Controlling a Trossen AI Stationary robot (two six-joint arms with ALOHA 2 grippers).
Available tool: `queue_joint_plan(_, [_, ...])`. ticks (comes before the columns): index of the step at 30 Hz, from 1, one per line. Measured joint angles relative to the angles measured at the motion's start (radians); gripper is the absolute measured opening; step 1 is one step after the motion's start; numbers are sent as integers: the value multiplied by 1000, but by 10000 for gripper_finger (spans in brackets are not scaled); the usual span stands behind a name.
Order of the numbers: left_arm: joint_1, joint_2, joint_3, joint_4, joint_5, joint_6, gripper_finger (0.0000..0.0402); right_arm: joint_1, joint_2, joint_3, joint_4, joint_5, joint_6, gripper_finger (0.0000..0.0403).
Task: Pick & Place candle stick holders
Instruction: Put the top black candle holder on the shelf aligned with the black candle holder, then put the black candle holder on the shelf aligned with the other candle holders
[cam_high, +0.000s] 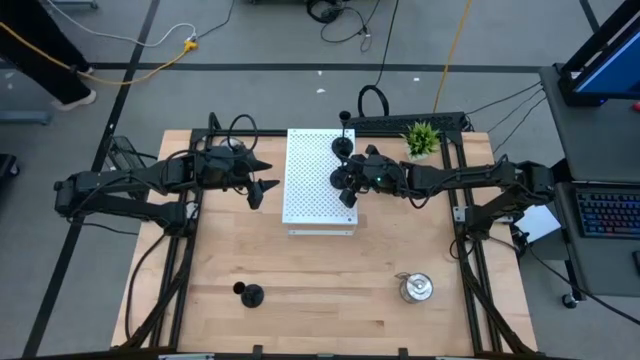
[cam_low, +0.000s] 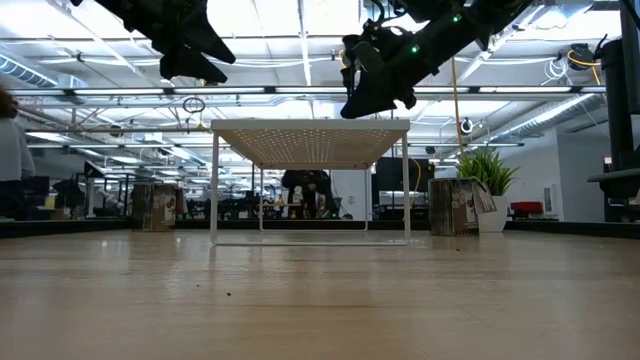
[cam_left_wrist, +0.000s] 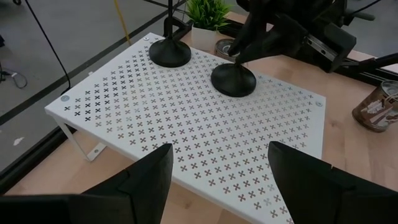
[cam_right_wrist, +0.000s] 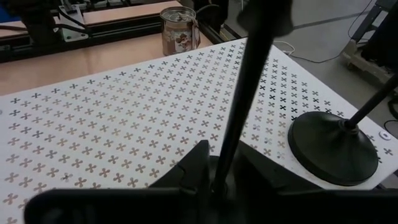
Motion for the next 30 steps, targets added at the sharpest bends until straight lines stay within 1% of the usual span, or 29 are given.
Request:
queue_joint_plan(5, [0, 0, 0, 0, 0, 0, 271, -1, 0, 0, 0, 1, -14, 79])
queue_joint_plan(8, [0, 0, 0, 0, 0, -1, 271, -1, 0, 0, 0, 0, -19, 94])
queue_joint_plan(17, [0, 0, 0, 0, 0, -1, 271, -2, 0, 0, 0, 0, -19, 169])
queue_joint_plan(22, [0, 0, 0, 0, 1, -1, 271, -2, -13, 0, -4, -1, -27, 202])
queue_joint_plan(26, [0, 0, 0, 0, 1, -1, 271, -2, -42, 0, -20, 0, -28, 217])
queue_joint_plan(30, [0, 0, 0, 0, 1, -3, 271, -2, -79, 1, -47, 1, -38, 222])
